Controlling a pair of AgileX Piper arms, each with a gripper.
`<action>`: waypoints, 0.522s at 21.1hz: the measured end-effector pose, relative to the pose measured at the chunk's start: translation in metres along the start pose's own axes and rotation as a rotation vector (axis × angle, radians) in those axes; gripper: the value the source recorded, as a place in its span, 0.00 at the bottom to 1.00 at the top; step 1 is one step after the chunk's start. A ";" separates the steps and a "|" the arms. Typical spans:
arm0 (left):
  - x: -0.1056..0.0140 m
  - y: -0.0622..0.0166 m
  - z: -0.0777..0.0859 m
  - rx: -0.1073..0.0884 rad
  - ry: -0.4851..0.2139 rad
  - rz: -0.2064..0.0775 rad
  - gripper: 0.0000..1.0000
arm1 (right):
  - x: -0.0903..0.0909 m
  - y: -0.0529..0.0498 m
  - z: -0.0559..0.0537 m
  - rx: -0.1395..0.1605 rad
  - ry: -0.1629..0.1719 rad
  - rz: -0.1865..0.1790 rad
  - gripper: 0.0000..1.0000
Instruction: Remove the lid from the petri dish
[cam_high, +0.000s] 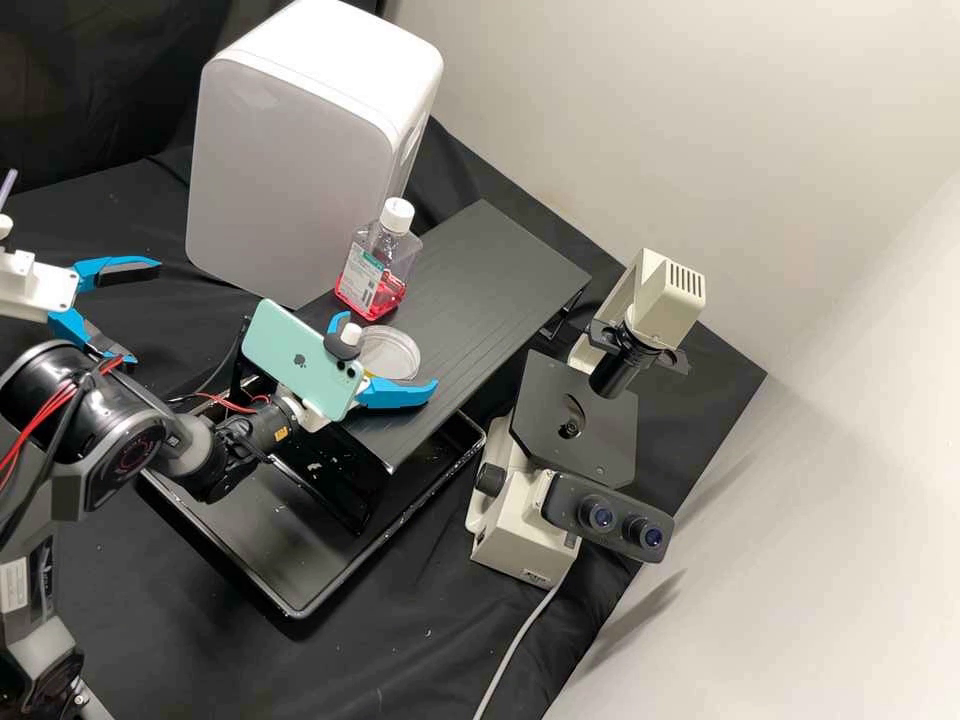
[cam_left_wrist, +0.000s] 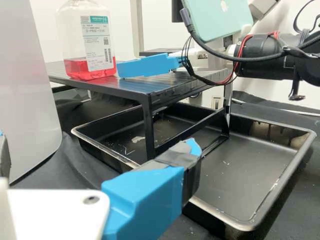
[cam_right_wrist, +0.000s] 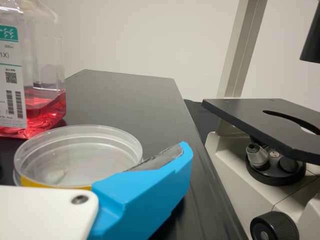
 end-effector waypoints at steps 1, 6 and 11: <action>0.000 0.0000 0.000 0.000 0.000 0.000 1.00 | 0.000 0.000 0.000 0.000 0.000 0.000 0.00; 0.000 -0.0010 0.000 -0.002 0.001 -0.004 1.00 | -0.001 0.000 0.001 0.001 -0.003 -0.001 0.00; 0.000 -0.0012 0.000 -0.002 0.001 -0.005 1.00 | -0.002 -0.001 0.002 0.000 -0.007 -0.006 0.00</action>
